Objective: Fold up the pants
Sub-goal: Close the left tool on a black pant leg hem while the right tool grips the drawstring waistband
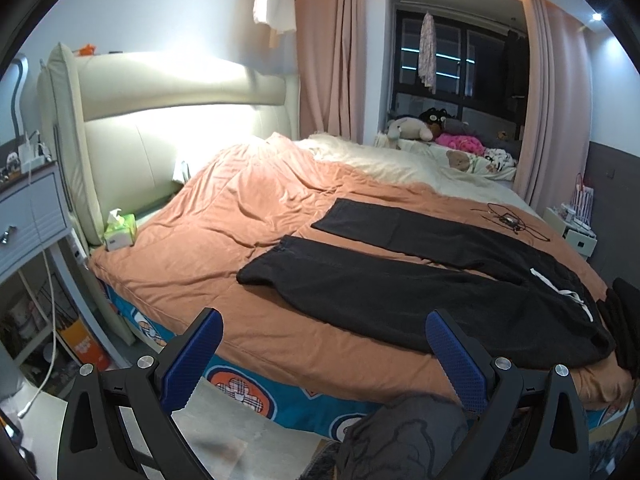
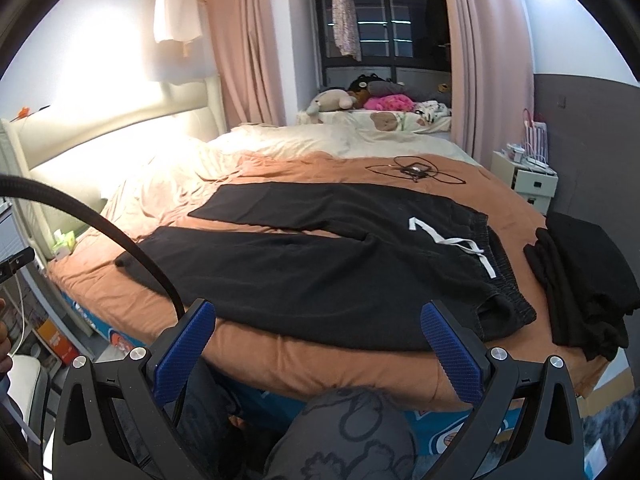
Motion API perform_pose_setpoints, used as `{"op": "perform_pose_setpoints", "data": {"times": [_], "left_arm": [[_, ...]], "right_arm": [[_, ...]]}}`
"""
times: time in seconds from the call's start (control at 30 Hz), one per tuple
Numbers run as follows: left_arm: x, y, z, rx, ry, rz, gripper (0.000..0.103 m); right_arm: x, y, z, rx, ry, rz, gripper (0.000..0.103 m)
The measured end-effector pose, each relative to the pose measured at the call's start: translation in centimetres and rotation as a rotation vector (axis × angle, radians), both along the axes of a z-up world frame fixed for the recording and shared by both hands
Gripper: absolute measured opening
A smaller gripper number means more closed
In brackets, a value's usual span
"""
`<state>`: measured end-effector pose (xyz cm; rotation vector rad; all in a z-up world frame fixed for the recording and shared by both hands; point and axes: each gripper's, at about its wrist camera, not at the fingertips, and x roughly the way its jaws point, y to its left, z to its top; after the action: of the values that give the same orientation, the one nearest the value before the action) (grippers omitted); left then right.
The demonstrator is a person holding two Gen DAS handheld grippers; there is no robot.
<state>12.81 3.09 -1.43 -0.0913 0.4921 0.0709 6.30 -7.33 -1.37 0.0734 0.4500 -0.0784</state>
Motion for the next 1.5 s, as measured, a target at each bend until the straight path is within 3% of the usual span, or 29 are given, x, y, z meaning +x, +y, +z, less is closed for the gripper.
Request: {"op": "perform_pose_setpoints", "data": {"times": [0.57,0.7,0.93,1.03,1.2,1.5], "left_arm": [[8.8,4.0,-5.0,-0.117,0.127,0.001,0.102],[10.5,5.2,-6.2,-0.146,0.144,0.008,0.098],[14.5,8.2,-8.8,-0.216,0.205,0.034,0.083],[16.0,9.2,-10.0,-0.249,0.231,0.052,0.083],[18.9,10.2,-11.6,-0.259,0.261,0.073,0.082],[24.0,11.3,-15.0,-0.277,0.336,0.109,0.07]], "right_arm": [[4.1,-3.5,-1.4,0.103,0.086,-0.183,0.103],[4.7,-3.9,-1.6,0.134,0.116,-0.245,0.103],[5.0,-4.0,-1.4,0.16,0.151,-0.312,0.103],[5.4,-4.2,-1.5,0.181,0.162,-0.331,0.103],[6.3,-5.3,-1.7,0.232,0.19,-0.372,0.103],[7.3,-6.8,-2.0,0.316,0.226,-0.447,0.103]]}}
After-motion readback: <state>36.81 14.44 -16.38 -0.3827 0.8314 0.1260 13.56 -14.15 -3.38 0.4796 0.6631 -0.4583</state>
